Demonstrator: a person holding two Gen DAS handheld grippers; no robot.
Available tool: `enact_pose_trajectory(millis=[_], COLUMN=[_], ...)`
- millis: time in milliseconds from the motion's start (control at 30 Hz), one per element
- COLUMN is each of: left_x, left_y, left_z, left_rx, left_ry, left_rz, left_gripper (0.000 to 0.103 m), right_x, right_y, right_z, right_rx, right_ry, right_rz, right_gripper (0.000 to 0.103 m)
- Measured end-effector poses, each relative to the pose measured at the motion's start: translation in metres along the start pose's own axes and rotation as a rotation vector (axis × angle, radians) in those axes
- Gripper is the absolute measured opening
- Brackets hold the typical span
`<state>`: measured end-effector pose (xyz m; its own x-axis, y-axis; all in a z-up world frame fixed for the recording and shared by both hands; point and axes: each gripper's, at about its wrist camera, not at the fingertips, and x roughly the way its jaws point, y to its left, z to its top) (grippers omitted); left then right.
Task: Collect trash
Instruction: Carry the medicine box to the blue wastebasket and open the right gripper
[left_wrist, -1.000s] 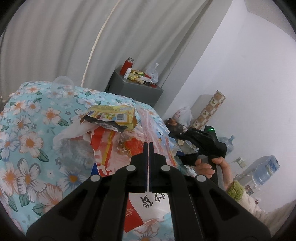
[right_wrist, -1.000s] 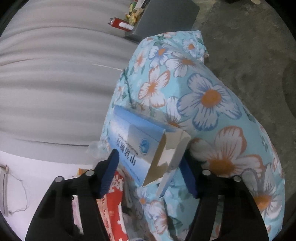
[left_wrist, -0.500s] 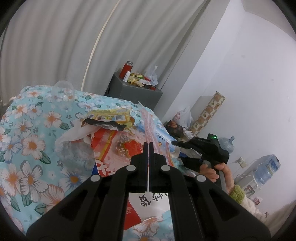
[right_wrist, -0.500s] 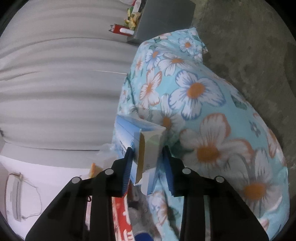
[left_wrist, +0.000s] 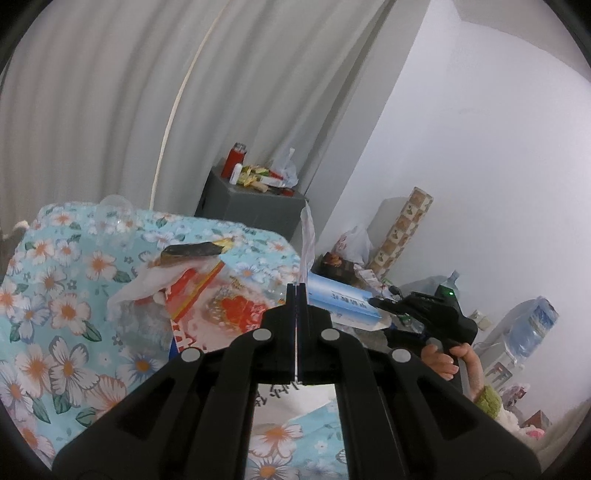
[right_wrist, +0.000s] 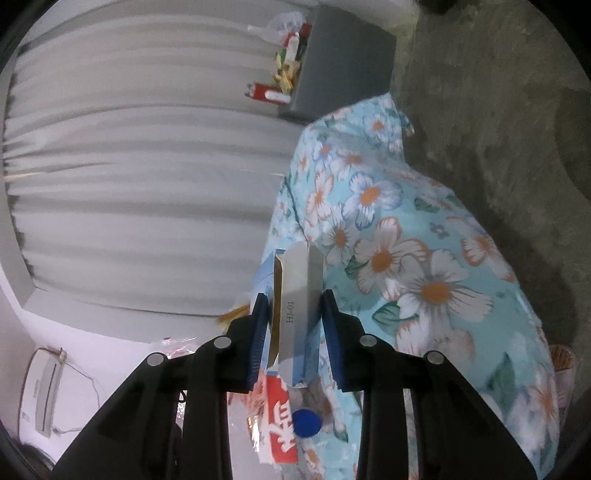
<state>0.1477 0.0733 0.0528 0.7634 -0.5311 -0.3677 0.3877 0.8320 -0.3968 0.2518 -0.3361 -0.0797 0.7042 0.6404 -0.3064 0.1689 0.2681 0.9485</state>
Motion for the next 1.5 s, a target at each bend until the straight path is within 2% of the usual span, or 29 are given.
enact_pose_trajectory(millis=[200, 367, 533, 633, 767, 967, 1200, 1300, 1400, 1500], left_x=[-0.013, -0.019, -0.01, 0.006, 0.042, 0.119, 0.201, 0.243, 0.272, 0.294], left_y=[-0.016, -0.037, -0.068, -0.094, -0.142, -0.218, -0.29, -0.313, -0.328, -0.335], left_z=[0.005, 0.007, 0.012, 0.013, 0.007, -0.021, -0.069, -0.099, -0.119, -0.133], left_rx=[0.027, 0.052, 0.073, 0.107, 0.194, 0.284, 0.381, 0.413, 0.441, 0.451], left_ry=[-0.021, -0.026, -0.005, 0.032, 0.102, 0.269, 0.453, 0.545, 0.597, 0.625], left_rz=[-0.016, -0.067, -0.169, -0.225, -0.275, -0.319, -0.354, -0.344, -0.329, -0.325], left_gripper=[0.0, 0.0, 0.0, 0.0, 0.0, 0.0, 0.0, 0.0, 0.0, 0.0], right_x=[-0.053, -0.102, -0.174, -0.224, -0.286, -0.327, -0.338, -0.338, -0.331, -0.313], right_y=[0.005, 0.003, -0.006, -0.016, -0.032, -0.058, -0.093, -0.104, -0.117, -0.138], right_z=[-0.009, -0.018, -0.029, -0.036, -0.047, -0.049, -0.038, -0.027, -0.007, 0.024], right_rx=[-0.01, -0.007, -0.009, -0.014, -0.029, -0.038, -0.031, -0.052, -0.092, -0.118], right_ry=[-0.066, -0.142, -0.27, -0.378, -0.538, -0.659, -0.728, -0.756, -0.765, -0.742], right_rz=[0.037, 0.062, 0.045, 0.001, -0.112, -0.355, -0.583, -0.713, -0.824, -0.886], right_gripper=[0.029, 0.029, 0.029, 0.029, 0.029, 0.029, 0.029, 0.029, 0.029, 0.029])
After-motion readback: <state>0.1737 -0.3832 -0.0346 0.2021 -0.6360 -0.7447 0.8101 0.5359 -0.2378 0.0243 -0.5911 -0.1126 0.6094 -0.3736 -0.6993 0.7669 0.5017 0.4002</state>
